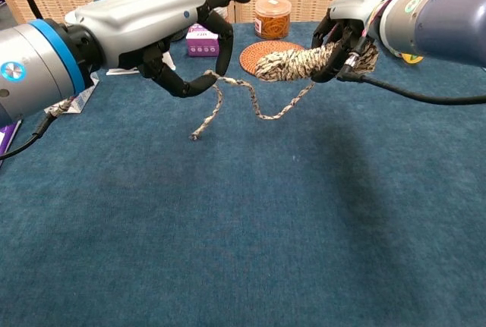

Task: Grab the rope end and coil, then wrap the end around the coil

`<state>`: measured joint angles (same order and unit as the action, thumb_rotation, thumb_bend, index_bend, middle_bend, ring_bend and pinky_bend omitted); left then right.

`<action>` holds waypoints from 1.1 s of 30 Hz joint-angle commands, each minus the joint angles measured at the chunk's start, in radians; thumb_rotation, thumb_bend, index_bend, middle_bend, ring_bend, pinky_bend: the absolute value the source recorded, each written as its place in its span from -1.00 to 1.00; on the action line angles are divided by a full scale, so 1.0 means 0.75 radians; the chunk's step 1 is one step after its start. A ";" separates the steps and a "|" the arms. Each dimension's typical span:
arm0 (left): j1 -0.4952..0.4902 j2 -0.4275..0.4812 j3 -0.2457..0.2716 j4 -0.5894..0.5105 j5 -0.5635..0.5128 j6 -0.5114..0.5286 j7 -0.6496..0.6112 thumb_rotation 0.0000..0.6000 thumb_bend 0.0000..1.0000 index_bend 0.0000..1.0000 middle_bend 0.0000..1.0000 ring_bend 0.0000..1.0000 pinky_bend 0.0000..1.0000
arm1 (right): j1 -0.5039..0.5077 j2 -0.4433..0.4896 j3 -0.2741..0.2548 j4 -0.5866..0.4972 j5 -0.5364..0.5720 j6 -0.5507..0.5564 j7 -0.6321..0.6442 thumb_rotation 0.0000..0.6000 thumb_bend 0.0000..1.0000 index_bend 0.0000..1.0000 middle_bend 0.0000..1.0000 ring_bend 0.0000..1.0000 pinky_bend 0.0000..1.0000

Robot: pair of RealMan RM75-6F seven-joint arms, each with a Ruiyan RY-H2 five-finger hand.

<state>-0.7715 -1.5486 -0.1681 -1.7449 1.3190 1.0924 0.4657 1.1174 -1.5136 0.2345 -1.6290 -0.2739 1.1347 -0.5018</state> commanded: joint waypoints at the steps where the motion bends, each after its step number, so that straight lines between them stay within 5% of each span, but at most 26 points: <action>1: -0.017 0.022 -0.037 -0.050 -0.024 -0.007 0.009 1.00 -0.14 0.23 -1.00 -1.00 -1.00 | 0.005 -0.063 0.010 0.063 0.017 0.013 -0.044 1.00 0.33 0.53 0.48 0.33 0.66; 33: -0.251 -0.002 -0.243 -0.010 -0.159 0.011 0.349 1.00 -0.13 0.28 -1.00 -1.00 -1.00 | -0.115 -0.070 -0.066 -0.055 -0.232 -0.087 -0.144 1.00 0.34 0.54 0.51 0.35 0.67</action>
<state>-0.9519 -1.5412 -0.3482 -1.7639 1.2036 1.1036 0.7256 1.0370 -1.5734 0.1893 -1.6581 -0.4384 1.0797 -0.6137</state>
